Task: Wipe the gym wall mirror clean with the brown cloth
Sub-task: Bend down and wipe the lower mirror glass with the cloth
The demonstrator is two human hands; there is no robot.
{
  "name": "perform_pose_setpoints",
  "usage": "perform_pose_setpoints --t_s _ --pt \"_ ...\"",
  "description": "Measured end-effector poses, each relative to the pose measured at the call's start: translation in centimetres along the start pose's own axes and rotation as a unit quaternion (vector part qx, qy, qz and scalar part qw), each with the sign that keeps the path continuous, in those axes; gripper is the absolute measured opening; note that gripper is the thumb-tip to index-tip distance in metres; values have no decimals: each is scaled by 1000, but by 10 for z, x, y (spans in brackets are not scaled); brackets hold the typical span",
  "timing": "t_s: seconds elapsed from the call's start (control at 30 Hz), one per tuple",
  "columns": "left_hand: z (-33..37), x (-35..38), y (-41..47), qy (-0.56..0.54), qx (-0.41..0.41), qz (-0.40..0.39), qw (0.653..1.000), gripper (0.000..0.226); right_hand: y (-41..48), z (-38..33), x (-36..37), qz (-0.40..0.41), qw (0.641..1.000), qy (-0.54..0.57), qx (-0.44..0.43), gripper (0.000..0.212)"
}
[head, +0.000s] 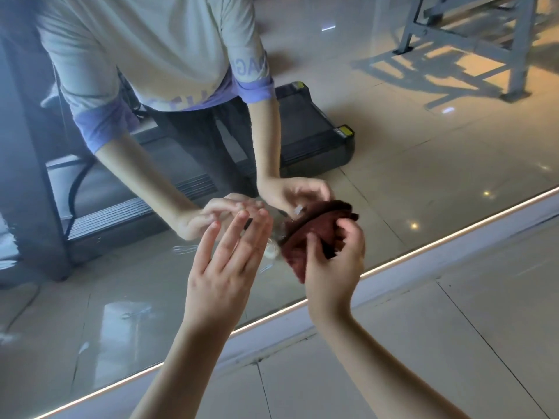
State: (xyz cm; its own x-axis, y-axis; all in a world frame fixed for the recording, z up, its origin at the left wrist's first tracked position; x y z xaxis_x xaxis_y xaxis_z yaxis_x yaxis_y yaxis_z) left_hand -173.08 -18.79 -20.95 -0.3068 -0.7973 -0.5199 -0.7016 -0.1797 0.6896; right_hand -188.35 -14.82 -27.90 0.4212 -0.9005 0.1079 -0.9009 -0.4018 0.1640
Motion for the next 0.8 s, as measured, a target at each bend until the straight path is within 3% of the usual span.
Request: perform_pose_setpoints --t_s 0.1,0.23,0.3,0.47,0.53,0.7,0.8 --pt "-4 -3 -2 11 -6 0 1000 61 -4 -20 12 -78 994 0 -72 32" --pt "-20 -10 -6 15 -37 9 999 69 37 -22 -19 64 995 6 -78 38" --pt "-24 -10 -8 16 -37 7 999 70 32 -22 -17 84 994 12 -61 45" --pt "-23 -10 -8 22 -41 16 999 66 -8 -35 12 -73 985 -21 -157 56" --pt "-23 -11 -8 15 -40 18 999 64 8 -35 6 -76 983 -32 -165 48" --pt "-29 -13 -12 3 -45 21 999 60 13 -43 -7 20 986 -18 -165 31" --pt "-42 -18 -19 16 -81 27 996 60 -19 -46 21 -52 981 -42 -182 22"
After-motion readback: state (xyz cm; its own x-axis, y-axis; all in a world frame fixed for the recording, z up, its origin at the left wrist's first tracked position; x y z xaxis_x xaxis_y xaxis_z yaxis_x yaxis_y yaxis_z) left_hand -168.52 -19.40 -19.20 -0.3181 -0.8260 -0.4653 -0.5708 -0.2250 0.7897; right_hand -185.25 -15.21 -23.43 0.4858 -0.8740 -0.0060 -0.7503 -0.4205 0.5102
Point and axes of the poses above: each hand's wrist, its own y-axis towards the middle knuckle, its own x-axis out of the palm, z = x × y, the point moved 8 cm from there along y, towards the middle knuckle, and after that the axes turned 6 degrees about y, right-handed, at the moved point
